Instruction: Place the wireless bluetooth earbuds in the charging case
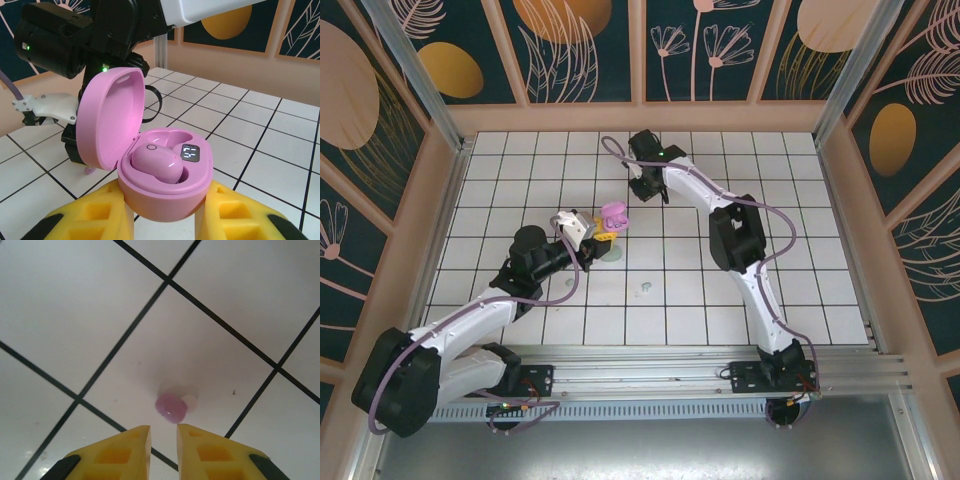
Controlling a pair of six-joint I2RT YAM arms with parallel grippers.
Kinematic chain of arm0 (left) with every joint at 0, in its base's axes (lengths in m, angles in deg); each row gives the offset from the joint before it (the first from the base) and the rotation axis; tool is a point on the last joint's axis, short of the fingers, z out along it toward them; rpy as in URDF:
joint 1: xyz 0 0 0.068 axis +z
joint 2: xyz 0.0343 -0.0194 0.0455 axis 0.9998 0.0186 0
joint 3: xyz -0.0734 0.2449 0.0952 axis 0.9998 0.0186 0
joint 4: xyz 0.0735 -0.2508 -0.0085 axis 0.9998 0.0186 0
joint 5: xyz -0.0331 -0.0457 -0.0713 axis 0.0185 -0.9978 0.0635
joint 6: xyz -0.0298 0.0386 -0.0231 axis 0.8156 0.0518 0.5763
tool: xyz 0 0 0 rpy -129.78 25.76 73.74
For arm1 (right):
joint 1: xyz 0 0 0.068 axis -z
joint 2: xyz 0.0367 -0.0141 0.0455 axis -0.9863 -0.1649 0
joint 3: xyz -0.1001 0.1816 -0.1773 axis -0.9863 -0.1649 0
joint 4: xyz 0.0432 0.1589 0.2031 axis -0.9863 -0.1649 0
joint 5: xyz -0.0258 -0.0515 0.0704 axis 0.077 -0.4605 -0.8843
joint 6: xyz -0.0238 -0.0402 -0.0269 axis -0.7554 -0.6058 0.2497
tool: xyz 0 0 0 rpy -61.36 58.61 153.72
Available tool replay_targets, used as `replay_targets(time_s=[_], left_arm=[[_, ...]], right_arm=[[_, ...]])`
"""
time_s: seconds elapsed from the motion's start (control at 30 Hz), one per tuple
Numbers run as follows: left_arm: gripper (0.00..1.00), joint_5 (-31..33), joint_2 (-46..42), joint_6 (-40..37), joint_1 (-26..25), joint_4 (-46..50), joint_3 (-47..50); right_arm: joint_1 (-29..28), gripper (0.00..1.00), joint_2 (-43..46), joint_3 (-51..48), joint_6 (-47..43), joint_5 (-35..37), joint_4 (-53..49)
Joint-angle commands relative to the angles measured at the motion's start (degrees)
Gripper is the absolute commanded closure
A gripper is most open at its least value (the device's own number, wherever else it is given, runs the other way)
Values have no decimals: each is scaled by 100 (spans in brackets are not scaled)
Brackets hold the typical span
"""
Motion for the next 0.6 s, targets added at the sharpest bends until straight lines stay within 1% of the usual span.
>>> replay_targets(time_s=[0.0,0.3,0.57], left_arm=[[100,-99,55,-92,-10,-224,-150],[100,-168,223,-93,-12,-245,-257],[100,-195,297,-53,-12,-290,-274]], right_arm=[[1,79,-226,287,-314,303,-298],[-8,75,-382,345,-516,383,-188],[-41,74,-587,529,-673,516,-129]])
